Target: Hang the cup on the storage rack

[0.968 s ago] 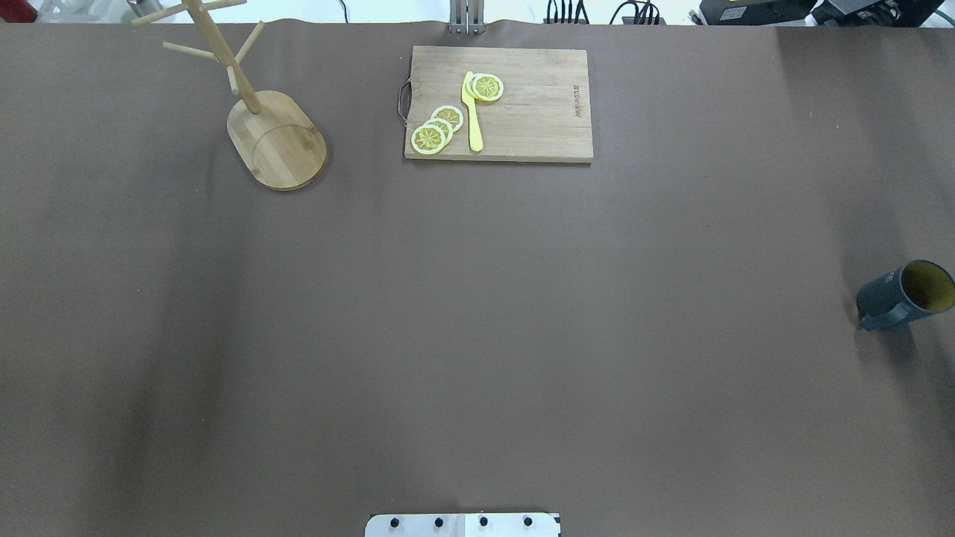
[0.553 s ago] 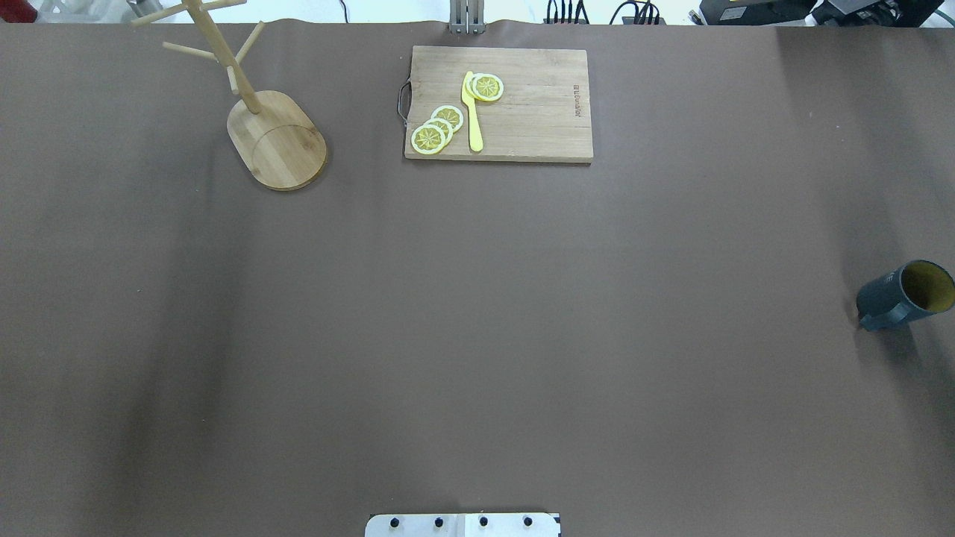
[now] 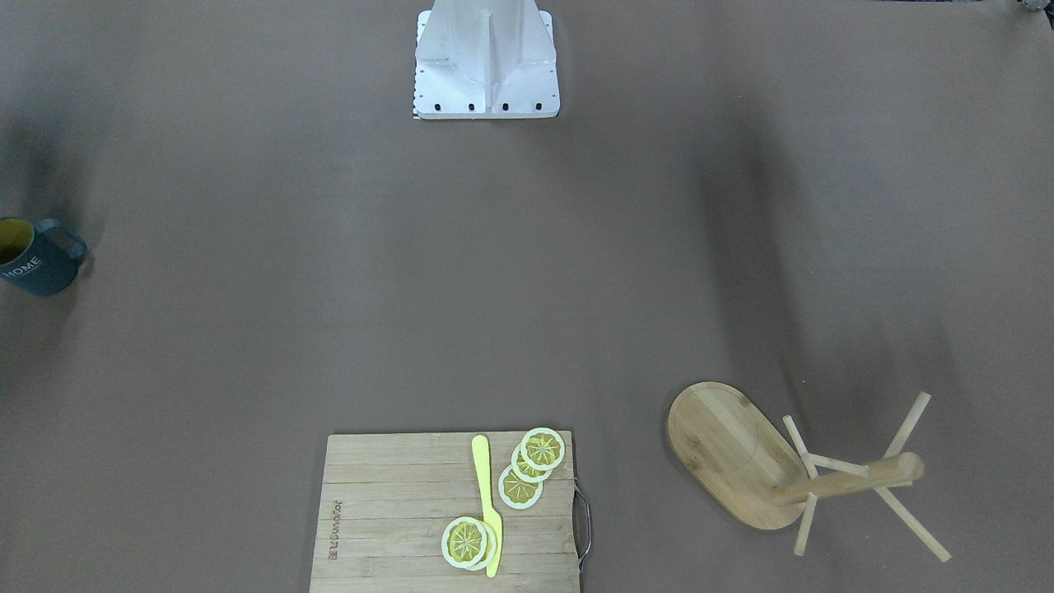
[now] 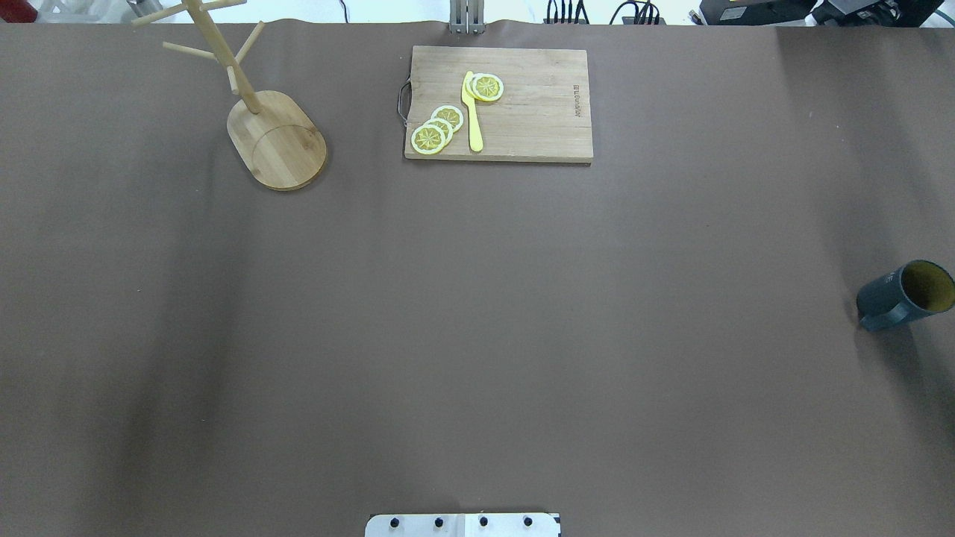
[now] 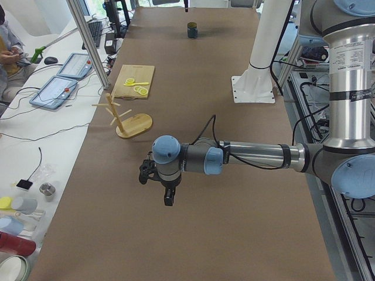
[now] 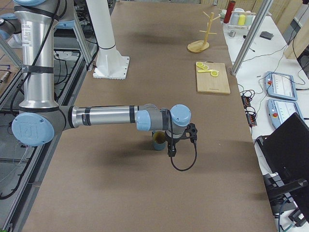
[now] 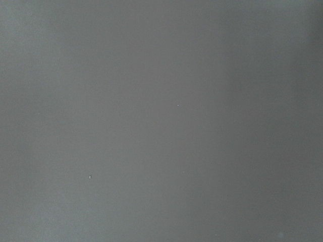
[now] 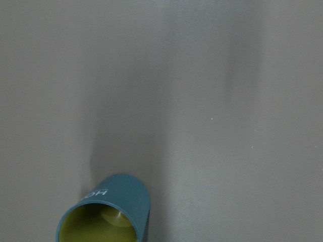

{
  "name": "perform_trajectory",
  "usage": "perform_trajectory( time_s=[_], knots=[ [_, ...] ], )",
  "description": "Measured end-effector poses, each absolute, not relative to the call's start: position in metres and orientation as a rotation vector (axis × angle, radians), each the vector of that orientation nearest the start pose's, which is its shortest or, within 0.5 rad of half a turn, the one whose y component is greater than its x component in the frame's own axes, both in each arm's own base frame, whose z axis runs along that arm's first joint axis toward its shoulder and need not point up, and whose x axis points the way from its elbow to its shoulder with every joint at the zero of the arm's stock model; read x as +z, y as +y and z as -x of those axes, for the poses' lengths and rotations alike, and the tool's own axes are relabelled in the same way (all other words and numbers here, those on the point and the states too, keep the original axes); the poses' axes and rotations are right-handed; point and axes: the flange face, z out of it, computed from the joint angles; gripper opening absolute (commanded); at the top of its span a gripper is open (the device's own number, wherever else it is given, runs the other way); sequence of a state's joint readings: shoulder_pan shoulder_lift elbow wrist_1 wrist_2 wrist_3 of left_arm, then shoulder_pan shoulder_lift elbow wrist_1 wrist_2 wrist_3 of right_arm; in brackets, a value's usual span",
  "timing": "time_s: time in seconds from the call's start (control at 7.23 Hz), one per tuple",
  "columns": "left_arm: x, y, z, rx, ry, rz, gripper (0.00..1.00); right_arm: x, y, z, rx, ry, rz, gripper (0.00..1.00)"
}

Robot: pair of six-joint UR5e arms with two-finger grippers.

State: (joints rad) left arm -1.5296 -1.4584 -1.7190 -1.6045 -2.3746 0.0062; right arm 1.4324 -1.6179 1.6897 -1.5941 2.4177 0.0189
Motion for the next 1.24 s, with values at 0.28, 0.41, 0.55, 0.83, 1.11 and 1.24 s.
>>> perform_trajectory(
  time_s=[0.28, 0.41, 0.55, 0.83, 1.11, 1.24],
  knots=[
    [0.634, -0.451, 0.043, 0.073, 0.804, -0.051, 0.98, 0.62, -0.479, 0.039, -0.19, -0.852, 0.022, 0.94],
    [0.634, -0.451, 0.043, 0.073, 0.804, -0.05, 0.98, 0.626, -0.478, 0.053, -0.217, -0.852, 0.018, 0.93],
    [0.633, -0.452, 0.043, 0.073, 0.804, -0.051, 0.98, 0.634, -0.477, 0.063, -0.237, -0.851, 0.017, 0.92],
    [0.632, -0.452, 0.043, 0.074, 0.804, -0.053, 0.98, 0.646, -0.471, 0.078, -0.267, -0.851, 0.03, 0.81],
    [0.631, -0.452, 0.043, 0.073, 0.805, -0.055, 0.98, 0.65, -0.467, 0.087, -0.283, -0.851, 0.045, 0.42],
    [0.631, -0.452, 0.043, 0.073, 0.805, -0.055, 0.98, 0.651, -0.466, 0.091, -0.29, -0.851, 0.05, 0.23]
  ],
)
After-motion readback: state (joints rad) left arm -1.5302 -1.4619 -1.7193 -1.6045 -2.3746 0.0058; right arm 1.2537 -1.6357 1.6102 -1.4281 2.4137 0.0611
